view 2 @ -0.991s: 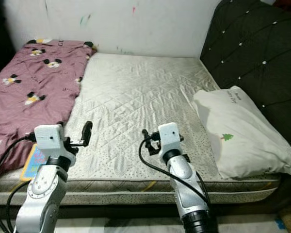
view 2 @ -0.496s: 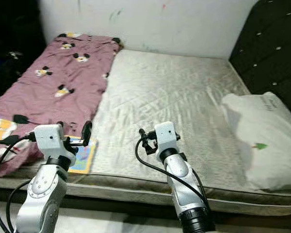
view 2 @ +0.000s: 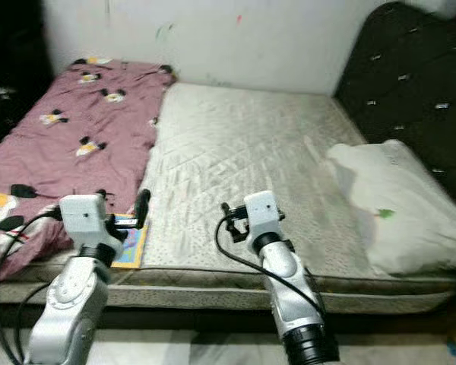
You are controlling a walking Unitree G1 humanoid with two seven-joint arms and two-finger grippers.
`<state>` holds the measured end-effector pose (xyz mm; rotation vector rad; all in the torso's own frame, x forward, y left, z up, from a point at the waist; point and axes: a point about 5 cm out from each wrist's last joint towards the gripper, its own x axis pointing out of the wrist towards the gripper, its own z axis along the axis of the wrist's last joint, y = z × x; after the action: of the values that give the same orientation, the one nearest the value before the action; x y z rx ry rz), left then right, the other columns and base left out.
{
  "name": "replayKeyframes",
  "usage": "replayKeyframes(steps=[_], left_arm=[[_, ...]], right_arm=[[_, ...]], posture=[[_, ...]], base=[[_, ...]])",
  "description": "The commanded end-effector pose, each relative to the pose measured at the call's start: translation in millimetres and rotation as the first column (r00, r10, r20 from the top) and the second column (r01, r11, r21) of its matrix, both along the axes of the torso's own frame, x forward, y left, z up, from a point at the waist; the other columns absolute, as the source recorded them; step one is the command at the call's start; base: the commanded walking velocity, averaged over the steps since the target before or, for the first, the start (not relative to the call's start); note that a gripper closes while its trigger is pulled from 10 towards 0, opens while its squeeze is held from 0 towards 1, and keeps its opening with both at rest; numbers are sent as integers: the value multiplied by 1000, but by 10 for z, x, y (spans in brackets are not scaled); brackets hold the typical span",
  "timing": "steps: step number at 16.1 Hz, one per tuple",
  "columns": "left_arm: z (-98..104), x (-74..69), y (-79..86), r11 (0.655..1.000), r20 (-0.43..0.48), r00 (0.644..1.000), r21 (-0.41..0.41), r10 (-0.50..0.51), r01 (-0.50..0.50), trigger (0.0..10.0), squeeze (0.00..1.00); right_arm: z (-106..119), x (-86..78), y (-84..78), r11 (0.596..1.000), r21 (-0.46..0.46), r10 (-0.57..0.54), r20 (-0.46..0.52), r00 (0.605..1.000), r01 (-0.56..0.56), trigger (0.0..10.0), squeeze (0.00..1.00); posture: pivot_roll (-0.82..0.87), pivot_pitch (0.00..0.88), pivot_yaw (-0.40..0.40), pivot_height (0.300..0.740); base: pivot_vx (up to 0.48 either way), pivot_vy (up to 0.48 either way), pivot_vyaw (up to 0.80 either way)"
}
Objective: Clean up the room
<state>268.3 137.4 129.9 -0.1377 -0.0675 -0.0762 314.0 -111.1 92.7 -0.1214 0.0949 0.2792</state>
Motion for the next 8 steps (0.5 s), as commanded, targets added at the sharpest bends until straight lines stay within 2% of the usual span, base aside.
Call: replayKeyframes(steps=[1,8], left_arm=[[42,2,-33,1000,26,999,-14,-19,19,10000,0],[60,13,-42,999,44,998,-15,-37,38,10000,0]], right_arm=[[6,25,-23,1000,-7,-2,0,1000,2,10000,0],[6,40,-13,1000,-10,3,3,1000,-3,10000,0]], posture=[[43,11,-60,740],[43,1,-61,740]], base=[[0,0,0],[439,0,0]])
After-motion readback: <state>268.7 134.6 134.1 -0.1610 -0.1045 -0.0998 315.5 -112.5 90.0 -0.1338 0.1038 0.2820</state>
